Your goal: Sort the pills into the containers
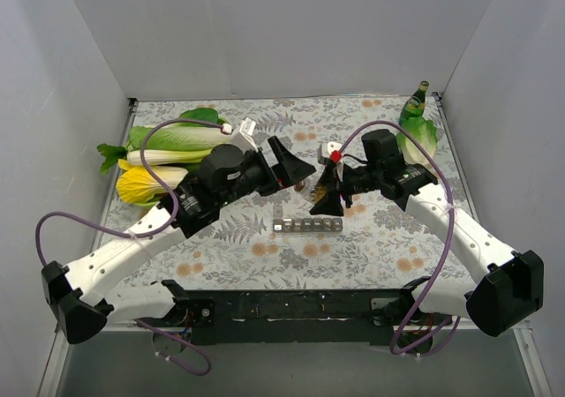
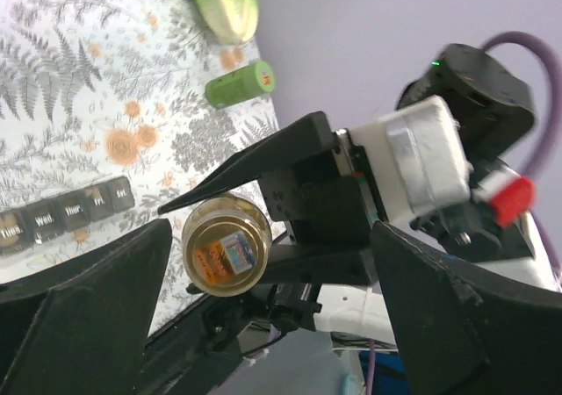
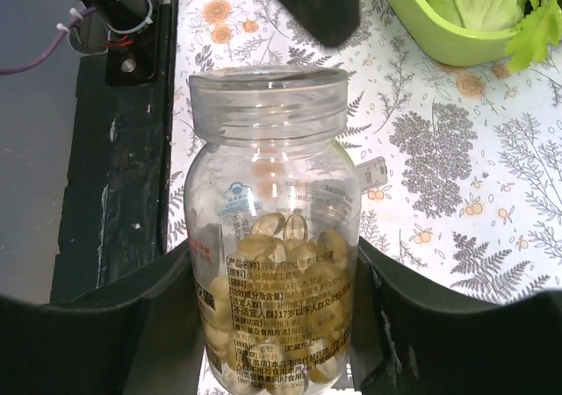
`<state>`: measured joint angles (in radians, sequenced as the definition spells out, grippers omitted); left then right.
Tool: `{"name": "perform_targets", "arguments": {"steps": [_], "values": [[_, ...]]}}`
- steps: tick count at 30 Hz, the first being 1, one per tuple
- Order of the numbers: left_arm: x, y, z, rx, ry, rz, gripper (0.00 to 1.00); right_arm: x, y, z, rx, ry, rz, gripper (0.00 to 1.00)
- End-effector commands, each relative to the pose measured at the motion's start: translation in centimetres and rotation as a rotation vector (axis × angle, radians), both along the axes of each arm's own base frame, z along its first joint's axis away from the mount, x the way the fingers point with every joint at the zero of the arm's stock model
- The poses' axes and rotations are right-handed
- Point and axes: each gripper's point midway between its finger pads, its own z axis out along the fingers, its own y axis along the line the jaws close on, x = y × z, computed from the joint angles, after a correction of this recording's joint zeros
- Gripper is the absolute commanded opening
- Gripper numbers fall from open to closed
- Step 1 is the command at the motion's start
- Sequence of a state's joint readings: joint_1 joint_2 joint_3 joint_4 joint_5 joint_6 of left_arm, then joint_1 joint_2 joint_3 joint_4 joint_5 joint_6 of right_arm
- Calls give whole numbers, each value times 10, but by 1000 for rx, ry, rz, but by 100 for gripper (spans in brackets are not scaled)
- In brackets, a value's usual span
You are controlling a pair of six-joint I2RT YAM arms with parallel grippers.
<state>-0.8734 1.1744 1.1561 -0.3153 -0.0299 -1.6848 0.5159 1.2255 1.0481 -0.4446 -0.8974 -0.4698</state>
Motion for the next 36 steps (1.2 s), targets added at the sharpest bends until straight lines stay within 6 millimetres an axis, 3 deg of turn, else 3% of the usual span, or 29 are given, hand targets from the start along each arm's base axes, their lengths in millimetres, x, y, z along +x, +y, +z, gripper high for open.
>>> {"name": "perform_targets", "arguments": {"steps": [1,2,3,5,6,7,9,10,11,13,14,15,18,21,26,36], "values": [[-18,29,49,-76,-291,-104,98,-12,3,9,53,9,64,6],[-22,33,52,-68,-342,-129,98,-15,2,9,58,9,80,6],[-22,38,43,-25,-400,-155,98,-22,2,12,78,13,116,6],[-36,49,45,82,-645,-249,98,-29,2,14,100,-15,168,6],[-53,47,41,99,-734,-362,98,-41,1,18,127,10,219,7],[-58,47,19,190,-852,-446,98,-47,0,18,137,18,247,7],[-82,47,18,170,-993,-562,98,-58,-2,20,174,17,310,7],[-85,46,3,187,-1014,-600,98,-60,-2,21,182,12,323,7],[-85,42,8,181,-1081,-616,98,-62,-2,21,188,9,336,7],[-94,34,3,154,-1103,-714,98,-64,-3,21,191,9,346,7],[-95,30,11,139,-1126,-733,98,-63,-2,19,187,16,344,7],[-93,23,3,133,-1104,-774,98,-63,-2,18,187,14,346,7],[-94,12,6,85,-1109,-824,94,-63,-2,17,185,19,347,7],[-89,7,5,78,-1100,-823,92,-63,-2,16,182,17,344,7],[-84,2,10,65,-1079,-816,78,-62,-2,15,179,20,338,7],[-80,-2,11,69,-1047,-786,67,-60,-1,10,164,47,318,7]]}}
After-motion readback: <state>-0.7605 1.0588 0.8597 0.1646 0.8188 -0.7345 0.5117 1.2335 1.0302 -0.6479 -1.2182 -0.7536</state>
